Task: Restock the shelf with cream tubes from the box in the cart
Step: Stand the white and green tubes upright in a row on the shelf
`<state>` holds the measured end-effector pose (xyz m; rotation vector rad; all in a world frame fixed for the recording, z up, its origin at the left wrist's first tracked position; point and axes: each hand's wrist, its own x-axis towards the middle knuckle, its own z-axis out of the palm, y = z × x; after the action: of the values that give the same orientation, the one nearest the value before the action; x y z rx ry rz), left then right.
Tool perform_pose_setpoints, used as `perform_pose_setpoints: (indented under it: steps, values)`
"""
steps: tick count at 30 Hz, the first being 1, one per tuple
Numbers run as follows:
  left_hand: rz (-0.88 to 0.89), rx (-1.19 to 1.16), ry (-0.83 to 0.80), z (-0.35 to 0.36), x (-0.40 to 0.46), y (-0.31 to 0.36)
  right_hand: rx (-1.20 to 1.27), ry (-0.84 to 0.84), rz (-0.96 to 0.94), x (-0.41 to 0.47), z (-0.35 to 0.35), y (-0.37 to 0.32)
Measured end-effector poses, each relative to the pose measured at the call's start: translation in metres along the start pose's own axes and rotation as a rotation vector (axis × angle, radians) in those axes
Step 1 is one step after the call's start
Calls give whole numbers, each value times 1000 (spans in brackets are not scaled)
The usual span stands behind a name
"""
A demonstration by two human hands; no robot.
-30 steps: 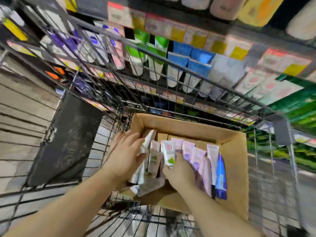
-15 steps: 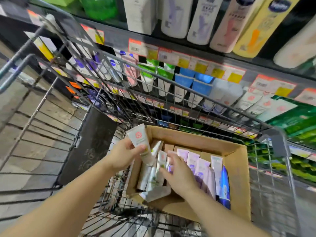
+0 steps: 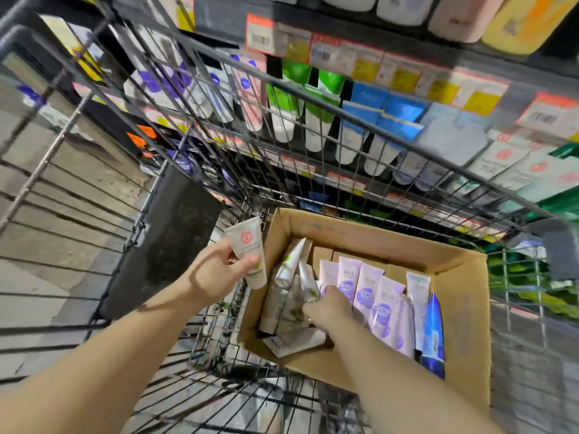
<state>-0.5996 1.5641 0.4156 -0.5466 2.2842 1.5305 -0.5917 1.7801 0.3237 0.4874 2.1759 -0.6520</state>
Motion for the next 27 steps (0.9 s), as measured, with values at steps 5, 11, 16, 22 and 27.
perform_pose_setpoints:
  steps: [5, 11, 16, 22, 27]
  values:
    - [7, 171, -100, 2, -25, 44, 128, -45, -99, -48, -46, 11]
    - [85, 37, -265, 22, -64, 157, 299, 196, -207, -145, -155, 11]
    - [233, 4, -433, 78, -96, 278, 446, 443, -283, -220, -264, 43]
    - [388, -88, -651, 209, -163, 427, 652, 677, -375, -315, -409, 163]
    - [432, -152, -795, 367, -241, 500, 665, 909, -337, -372, -503, 321]
